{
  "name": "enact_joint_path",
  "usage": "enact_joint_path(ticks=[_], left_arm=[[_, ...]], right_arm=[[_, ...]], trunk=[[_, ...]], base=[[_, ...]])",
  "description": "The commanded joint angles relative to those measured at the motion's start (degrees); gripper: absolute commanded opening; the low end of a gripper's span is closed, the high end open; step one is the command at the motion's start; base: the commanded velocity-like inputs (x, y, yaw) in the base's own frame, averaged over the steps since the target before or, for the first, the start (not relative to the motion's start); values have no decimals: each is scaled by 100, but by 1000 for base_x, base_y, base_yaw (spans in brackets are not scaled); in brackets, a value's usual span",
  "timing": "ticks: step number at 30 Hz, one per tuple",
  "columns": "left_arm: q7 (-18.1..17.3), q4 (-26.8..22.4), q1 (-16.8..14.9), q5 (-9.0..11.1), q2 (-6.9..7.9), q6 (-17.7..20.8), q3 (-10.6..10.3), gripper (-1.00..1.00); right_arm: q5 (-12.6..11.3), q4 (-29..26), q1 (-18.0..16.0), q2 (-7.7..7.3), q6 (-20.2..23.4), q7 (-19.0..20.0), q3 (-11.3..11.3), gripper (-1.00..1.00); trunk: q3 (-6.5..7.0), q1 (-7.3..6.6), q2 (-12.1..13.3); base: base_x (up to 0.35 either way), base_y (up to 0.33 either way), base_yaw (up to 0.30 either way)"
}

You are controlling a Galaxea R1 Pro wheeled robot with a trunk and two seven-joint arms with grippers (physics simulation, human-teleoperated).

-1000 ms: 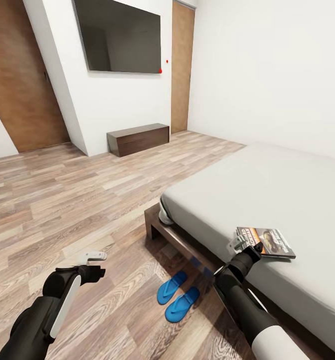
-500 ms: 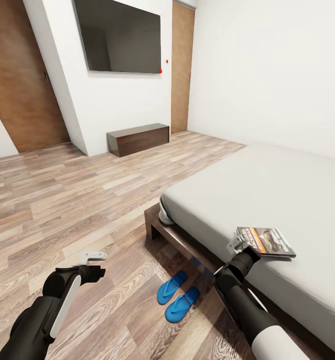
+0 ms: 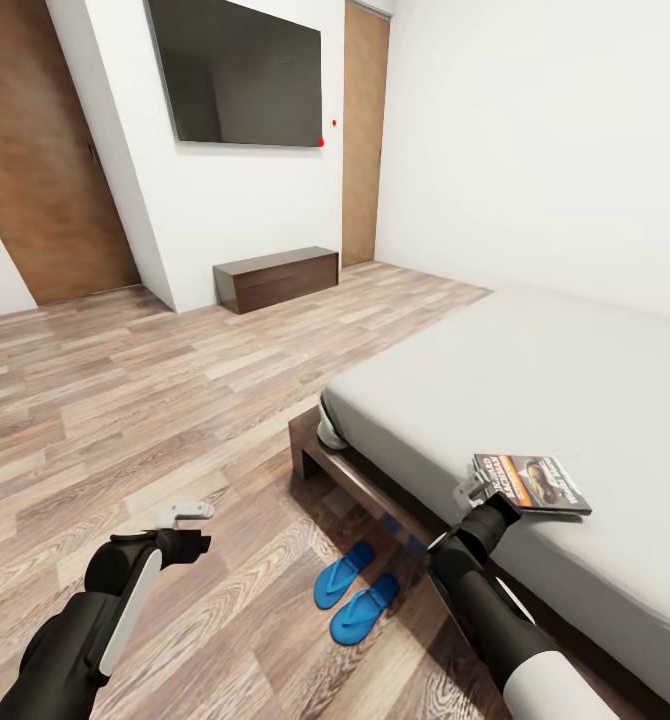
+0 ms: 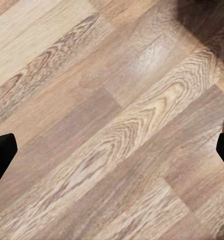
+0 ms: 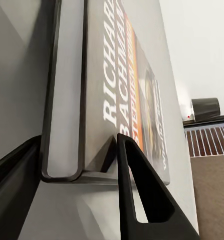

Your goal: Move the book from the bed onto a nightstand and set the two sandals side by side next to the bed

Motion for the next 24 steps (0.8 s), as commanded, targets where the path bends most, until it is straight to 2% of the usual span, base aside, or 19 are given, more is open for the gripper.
enact_joint_path(ticks=[1,14,24], left_arm=[[59,-5,-3,60,6,21,-12,100],[59,-5,-1,67,3,21,-20,100],[59,-5,-3,69,4,21,-21,100]], right_arm=[[-45,3,-5,-1,5,-21,9,-100],[-35,92,-4,-1,5,-4,9,-100],[-48,99,-3,-1,5,-12,9,-100]], trunk=[[-5,-1,-2],[228,-287,519],[408,-506,920]], base=[[0,0,0],[0,0,7],[0,0,251]])
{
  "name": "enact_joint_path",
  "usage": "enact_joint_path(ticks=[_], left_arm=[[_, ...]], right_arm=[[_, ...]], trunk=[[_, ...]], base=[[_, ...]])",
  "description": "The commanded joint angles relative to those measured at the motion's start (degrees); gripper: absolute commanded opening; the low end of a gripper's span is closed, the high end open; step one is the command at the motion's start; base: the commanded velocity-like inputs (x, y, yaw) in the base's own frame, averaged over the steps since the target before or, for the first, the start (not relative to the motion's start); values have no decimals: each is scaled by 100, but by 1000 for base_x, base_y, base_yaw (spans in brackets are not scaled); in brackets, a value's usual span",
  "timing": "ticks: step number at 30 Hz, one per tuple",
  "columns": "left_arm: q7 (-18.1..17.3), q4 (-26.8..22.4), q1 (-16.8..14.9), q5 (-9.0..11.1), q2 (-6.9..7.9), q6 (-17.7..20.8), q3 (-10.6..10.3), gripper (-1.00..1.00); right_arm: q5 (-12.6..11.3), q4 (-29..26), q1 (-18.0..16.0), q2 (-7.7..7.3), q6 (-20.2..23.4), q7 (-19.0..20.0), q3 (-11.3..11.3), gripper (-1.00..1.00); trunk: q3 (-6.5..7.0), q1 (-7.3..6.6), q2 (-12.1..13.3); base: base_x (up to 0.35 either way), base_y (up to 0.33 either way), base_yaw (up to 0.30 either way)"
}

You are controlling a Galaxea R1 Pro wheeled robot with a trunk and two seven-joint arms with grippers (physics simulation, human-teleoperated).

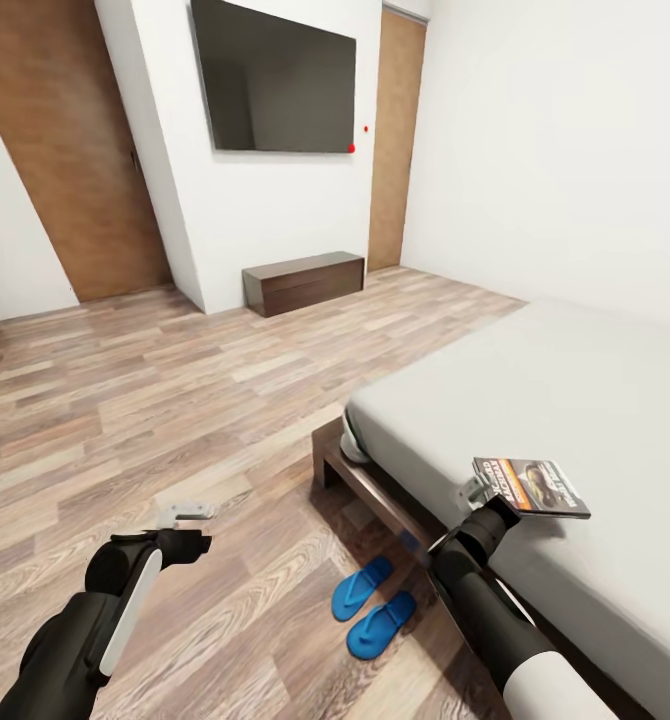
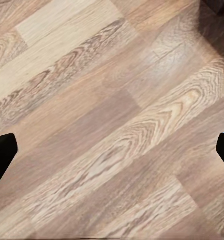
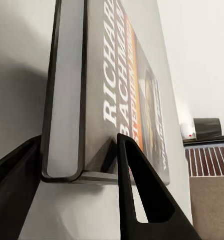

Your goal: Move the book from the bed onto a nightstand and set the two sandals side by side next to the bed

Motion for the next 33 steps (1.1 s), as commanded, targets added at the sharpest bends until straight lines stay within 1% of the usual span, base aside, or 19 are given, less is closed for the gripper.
enact_joint_path(ticks=[1,17,31,33], left_arm=[[59,-4,-4,59,5,20,-13,100],[59,2,-3,66,3,20,-13,100],[59,1,-5,75,-2,20,-28,100],[59,0,-4,76,-2,20,-29,100]], right_arm=[[0,-1,-3,-2,27,-19,9,-100],[4,0,-3,-2,27,-19,9,-100],[4,0,-3,-2,27,-19,11,-100],[4,0,-3,-2,27,-19,10,-100]], trunk=[[13,-24,40],[301,-375,681],[301,-375,681],[337,-419,761]], base=[[0,0,277],[0,0,281],[0,0,282],[0,0,282]])
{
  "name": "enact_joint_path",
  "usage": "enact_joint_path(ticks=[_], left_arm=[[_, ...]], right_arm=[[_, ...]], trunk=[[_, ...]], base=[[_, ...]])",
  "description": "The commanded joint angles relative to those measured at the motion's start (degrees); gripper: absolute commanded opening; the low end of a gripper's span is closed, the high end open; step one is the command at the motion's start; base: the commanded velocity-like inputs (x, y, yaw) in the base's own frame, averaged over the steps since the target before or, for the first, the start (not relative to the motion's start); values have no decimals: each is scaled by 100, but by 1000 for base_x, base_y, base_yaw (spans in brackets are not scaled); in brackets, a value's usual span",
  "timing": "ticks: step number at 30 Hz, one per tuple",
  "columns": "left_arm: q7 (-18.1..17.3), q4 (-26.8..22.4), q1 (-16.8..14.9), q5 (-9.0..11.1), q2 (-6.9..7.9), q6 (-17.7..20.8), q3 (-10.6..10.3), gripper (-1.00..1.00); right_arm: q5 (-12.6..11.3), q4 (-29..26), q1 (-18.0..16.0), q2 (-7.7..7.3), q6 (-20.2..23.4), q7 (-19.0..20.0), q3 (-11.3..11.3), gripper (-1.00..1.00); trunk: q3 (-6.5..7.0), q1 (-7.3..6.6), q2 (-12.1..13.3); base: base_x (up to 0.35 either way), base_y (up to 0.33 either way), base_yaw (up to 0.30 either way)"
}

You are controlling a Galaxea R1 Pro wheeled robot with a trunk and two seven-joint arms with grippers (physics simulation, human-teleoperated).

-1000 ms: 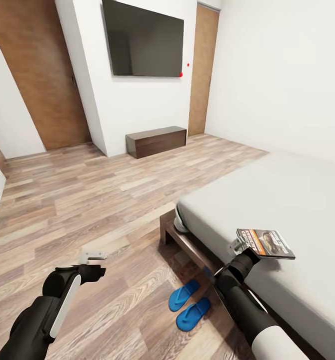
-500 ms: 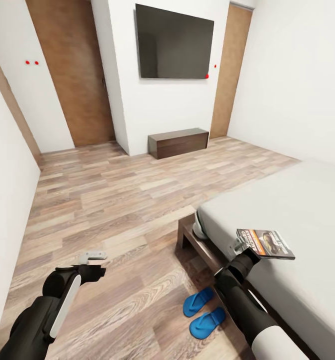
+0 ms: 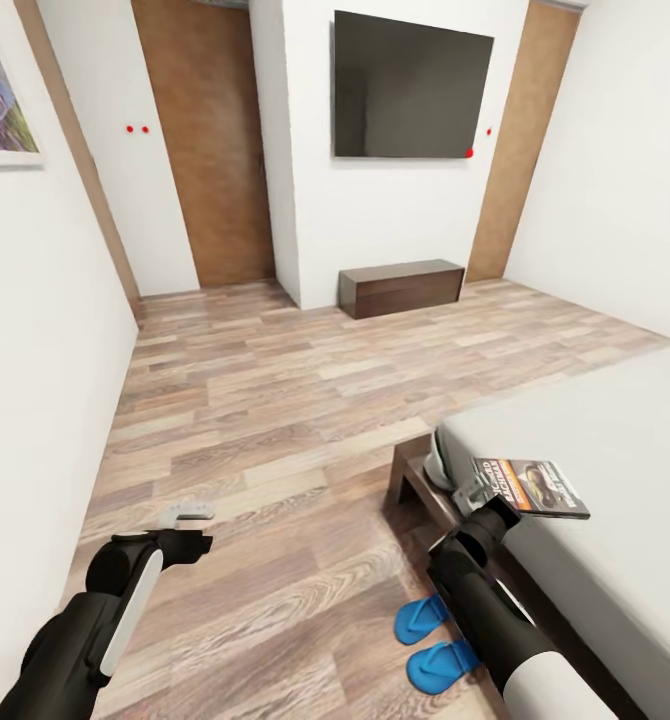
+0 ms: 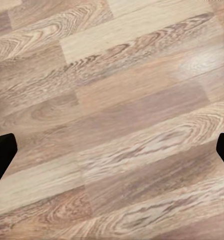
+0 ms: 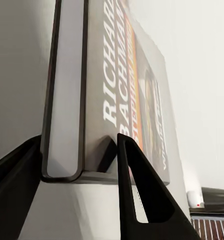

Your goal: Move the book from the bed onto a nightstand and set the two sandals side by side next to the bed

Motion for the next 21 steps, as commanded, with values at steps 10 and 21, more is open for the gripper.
enact_joint_path(ticks=[10,21], left_arm=[[54,18,-3,64,-128,17,-154,100],[85,95,-4,58,-516,-19,-347,100]], right_arm=[[4,-3,-3,-3,29,-26,9,-100],[-15,-774,-9,213,185,-29,57,-100]], trunk=[[175,-221,400],[388,-463,842]], base=[[0,0,282],[0,0,282]])
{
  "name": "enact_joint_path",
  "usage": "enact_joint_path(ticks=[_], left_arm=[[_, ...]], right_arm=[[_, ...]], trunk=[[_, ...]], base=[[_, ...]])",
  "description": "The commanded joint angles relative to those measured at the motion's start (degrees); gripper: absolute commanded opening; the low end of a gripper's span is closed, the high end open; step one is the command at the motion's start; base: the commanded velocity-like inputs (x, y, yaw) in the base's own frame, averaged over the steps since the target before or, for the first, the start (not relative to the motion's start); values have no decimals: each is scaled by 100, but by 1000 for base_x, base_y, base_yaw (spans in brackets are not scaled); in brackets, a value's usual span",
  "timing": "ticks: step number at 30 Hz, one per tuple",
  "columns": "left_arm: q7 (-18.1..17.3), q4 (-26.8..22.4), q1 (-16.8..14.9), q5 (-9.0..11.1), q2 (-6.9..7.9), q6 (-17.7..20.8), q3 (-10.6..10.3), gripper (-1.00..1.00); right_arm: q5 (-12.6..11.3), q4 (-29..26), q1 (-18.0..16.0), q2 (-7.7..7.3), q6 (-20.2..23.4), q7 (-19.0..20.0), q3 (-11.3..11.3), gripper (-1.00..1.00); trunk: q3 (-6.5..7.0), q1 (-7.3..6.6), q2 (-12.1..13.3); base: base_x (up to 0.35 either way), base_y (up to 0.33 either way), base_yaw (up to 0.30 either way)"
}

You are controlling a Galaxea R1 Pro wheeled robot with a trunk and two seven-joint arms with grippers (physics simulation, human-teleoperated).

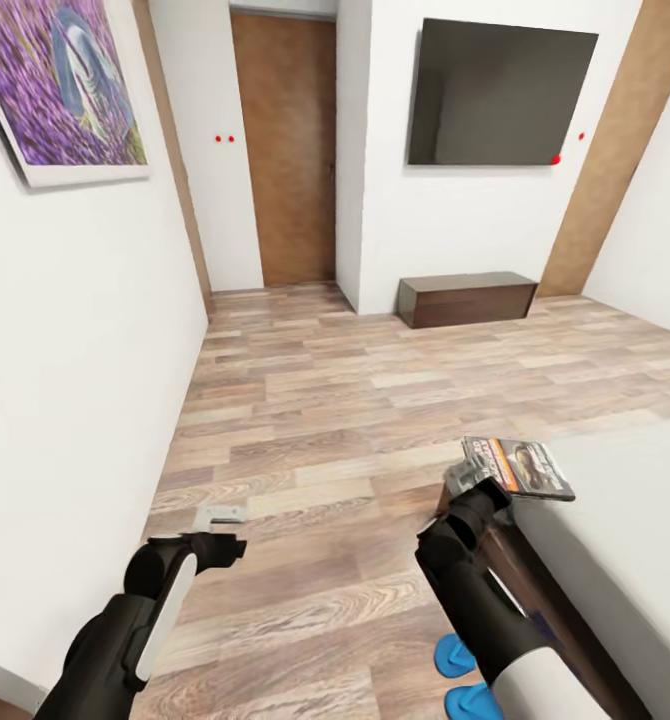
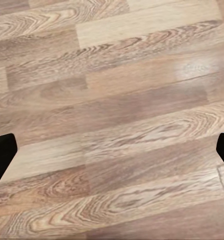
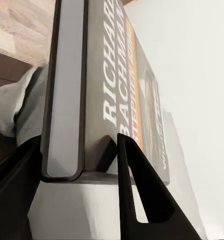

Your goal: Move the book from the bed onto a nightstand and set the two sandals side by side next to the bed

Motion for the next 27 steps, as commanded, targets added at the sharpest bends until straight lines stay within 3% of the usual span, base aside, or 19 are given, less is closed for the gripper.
enact_joint_path(ticks=[1,6,10,11,12,16,17,19,21,23,24,27], left_arm=[[60,1,-3,56,0,14,-52,100],[60,19,-3,55,-7,-3,-145,100],[58,23,-3,57,-8,-12,-242,100],[59,24,-4,57,-9,-16,-284,100],[52,26,-4,61,-12,-31,-323,100],[38,57,-5,74,-39,-104,-395,100],[33,107,-4,72,-72,-163,-434,100],[28,180,-5,69,-106,-234,-470,100],[22,352,-6,64,-162,-388,-527,100],[13,463,-6,65,-204,-508,-547,100],[-2,575,-9,64,-271,-684,-568,100],[-4,650,-12,57,-333,-774,-595,100]], right_arm=[[29,-209,-4,50,148,24,19,-100],[-170,-874,-5,198,360,396,159,-100],[-545,-1448,-5,256,433,948,243,-100],[-734,-1643,-2,267,443,1169,251,-100],[-1114,-1795,0,265,429,1501,243,-100],[-2080,-1935,2,243,355,2247,215,-100],[-2538,-1953,3,228,263,2539,177,-100],[-2961,-1955,3,215,113,2764,95,-100],[-3599,-1889,3,189,-243,3025,-127,-100],[-3853,-1624,3,154,-488,3136,-289,-100],[-4033,-733,4,100,-1027,3226,-452,-100],[-4083,71,4,3,-1610,3420,-503,-100]], trunk=[[15,-23,39],[115,-133,240],[195,-221,400],[215,-243,441],[235,-265,481],[311,-353,641],[330,-375,681],[367,-419,761],[405,-463,842],[444,-507,922],[462,-529,962],[517,-594,1082]], base=[[0,0,282],[0,0,282],[0,0,282],[0,0,282],[0,0,282],[0,0,282],[0,0,281],[0,0,281],[0,0,282],[0,0,277],[0,0,232],[0,0,217]])
